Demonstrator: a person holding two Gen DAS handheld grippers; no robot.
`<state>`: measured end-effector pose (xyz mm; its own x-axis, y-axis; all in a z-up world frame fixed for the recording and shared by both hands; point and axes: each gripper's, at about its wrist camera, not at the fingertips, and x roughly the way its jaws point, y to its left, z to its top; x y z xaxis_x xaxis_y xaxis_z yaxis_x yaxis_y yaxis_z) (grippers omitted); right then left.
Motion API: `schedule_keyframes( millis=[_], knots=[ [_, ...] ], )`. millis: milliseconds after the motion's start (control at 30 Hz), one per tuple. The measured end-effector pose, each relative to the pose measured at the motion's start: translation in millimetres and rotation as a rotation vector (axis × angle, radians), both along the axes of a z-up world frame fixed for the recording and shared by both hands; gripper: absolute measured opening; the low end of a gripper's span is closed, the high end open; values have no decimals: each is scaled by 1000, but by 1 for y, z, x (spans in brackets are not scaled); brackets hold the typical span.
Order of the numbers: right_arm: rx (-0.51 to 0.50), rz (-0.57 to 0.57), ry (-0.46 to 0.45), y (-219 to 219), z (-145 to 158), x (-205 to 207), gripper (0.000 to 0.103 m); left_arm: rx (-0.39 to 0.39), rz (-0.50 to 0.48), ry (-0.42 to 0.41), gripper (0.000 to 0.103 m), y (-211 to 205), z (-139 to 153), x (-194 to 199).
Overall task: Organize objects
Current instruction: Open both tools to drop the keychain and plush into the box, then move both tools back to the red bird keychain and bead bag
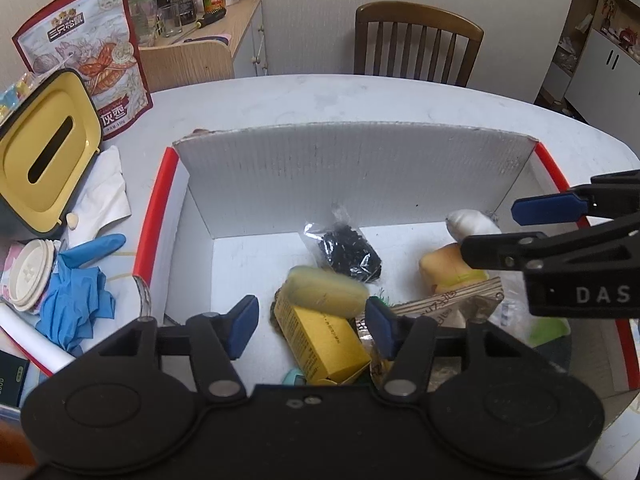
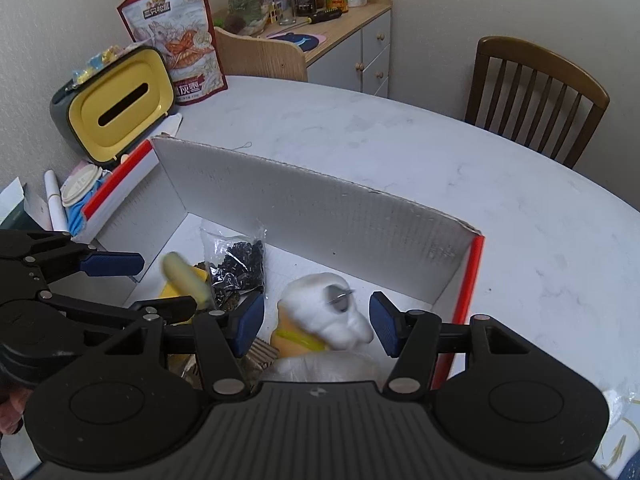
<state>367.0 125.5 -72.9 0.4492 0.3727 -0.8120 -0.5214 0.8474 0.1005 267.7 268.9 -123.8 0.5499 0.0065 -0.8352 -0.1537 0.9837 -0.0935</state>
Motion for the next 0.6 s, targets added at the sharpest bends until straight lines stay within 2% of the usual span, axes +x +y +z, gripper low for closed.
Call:
schedule_keyframes(
  millis=[100,600],
  knots=[
    [14,-3,-12,-6,7,-6,64,2,1,-12,61,-2,4,-3],
    [114,-1,-77,-42,50,-48,64,5,-39,-104,64,-24,39,-29]
  ],
)
